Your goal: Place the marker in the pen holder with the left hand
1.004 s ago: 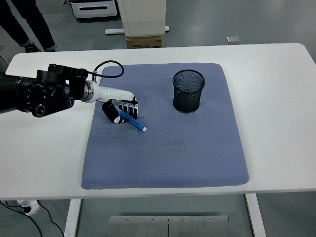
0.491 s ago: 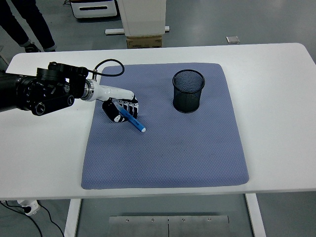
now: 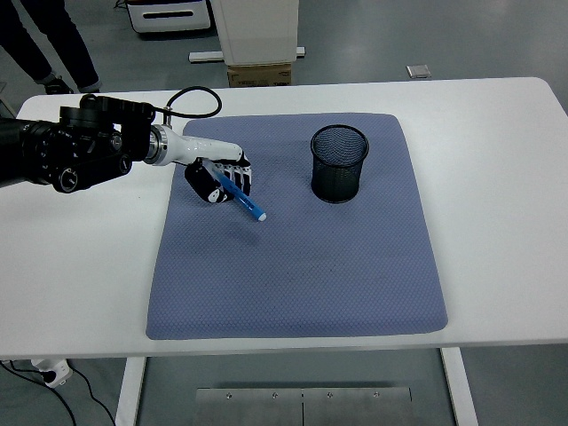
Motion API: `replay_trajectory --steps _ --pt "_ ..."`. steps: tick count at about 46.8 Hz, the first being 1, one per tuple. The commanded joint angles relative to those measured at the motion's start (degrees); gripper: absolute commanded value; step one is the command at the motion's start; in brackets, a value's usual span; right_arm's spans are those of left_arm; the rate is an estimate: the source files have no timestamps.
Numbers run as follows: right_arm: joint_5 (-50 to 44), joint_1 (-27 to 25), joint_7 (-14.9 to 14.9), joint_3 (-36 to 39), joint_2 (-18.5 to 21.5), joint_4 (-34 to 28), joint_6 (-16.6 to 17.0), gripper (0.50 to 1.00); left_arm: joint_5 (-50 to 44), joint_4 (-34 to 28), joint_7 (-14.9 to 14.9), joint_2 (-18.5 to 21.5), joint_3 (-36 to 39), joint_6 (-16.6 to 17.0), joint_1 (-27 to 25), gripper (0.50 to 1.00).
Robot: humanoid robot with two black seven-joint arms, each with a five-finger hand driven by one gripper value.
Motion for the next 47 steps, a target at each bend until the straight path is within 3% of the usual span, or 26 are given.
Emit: replay_trajectory --steps 1,25,47 --pt "0.0 0.0 0.0 0.0 0.0 0.0 0.1 1.000 -1.0 0.0 0.0 0.0 0.0 0.0 -0.3 0.500" --pt "0.0 0.0 0.0 0.0 0.0 0.0 0.1 1.000 -7.1 0.0 0.0 0.3 -2.6 -0.2 -5.5 0.500" --pt "0.0 0.0 0.0 0.0 0.0 0.0 0.0 1.000 -11.2 0.0 0.2 -2.4 -7.7 -0.1 -5.4 0.500"
